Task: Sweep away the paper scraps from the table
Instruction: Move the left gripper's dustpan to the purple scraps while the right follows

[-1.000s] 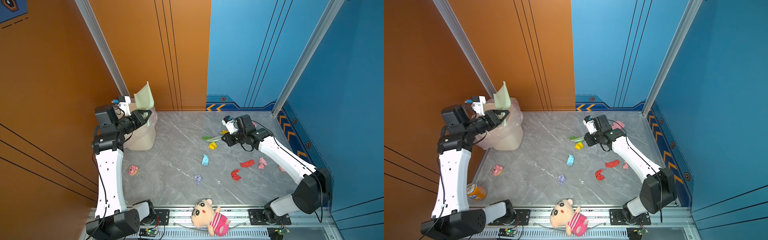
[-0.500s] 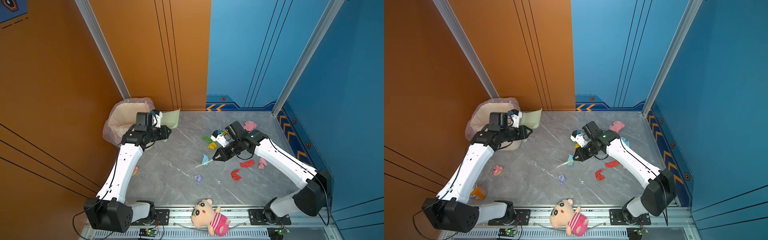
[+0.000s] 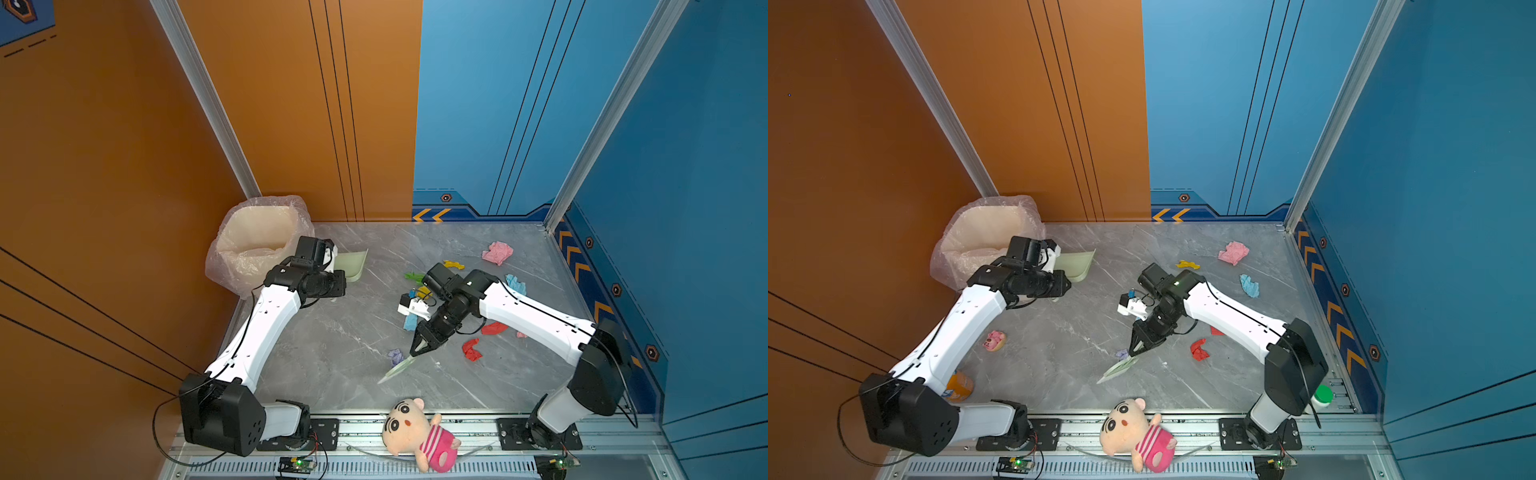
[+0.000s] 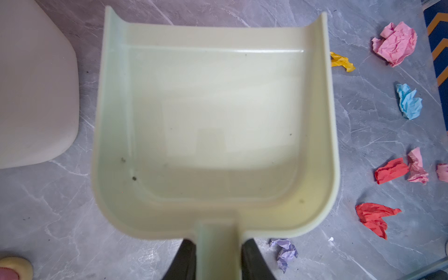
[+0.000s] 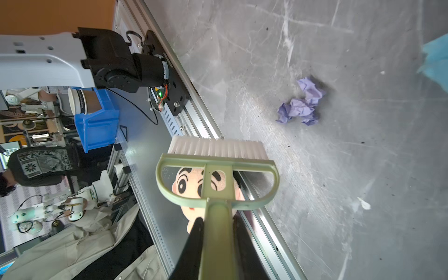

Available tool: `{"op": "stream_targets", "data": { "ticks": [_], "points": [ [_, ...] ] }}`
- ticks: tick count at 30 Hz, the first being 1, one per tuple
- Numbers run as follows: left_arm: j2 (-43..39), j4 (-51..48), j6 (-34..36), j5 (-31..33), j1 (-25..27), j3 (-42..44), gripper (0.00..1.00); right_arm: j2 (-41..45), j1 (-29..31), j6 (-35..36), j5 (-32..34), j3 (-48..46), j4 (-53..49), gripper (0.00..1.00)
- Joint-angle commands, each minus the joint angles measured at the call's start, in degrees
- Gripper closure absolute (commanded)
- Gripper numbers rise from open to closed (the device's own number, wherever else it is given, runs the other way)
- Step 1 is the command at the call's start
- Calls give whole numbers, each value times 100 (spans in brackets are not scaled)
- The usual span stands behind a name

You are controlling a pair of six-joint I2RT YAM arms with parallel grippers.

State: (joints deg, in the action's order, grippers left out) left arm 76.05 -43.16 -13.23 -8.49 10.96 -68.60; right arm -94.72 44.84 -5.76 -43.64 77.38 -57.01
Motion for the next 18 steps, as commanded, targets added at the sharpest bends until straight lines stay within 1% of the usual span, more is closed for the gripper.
{"op": "stream_targets", "data": {
  "ticks": [1,5,12,13,16,18],
  "points": [
    [102,-96,75,181,22,125,75,-278,-42,170,-198,-7,-39,100],
    [138,-88,27,192,56,212,75,-607,-114,68,51,127,217,100],
    [150,-91,-55,372,159,416,75,-1075,-432,-649,445,415,1085,100],
    [164,-84,-57,384,184,458,75,-1129,-644,-785,520,435,1265,100],
    [213,-83,-89,428,264,565,75,-1276,-805,-1108,701,518,1668,100],
    [248,-88,-114,495,328,645,75,-1365,-881,-1207,972,650,1742,100]
  ]
}}
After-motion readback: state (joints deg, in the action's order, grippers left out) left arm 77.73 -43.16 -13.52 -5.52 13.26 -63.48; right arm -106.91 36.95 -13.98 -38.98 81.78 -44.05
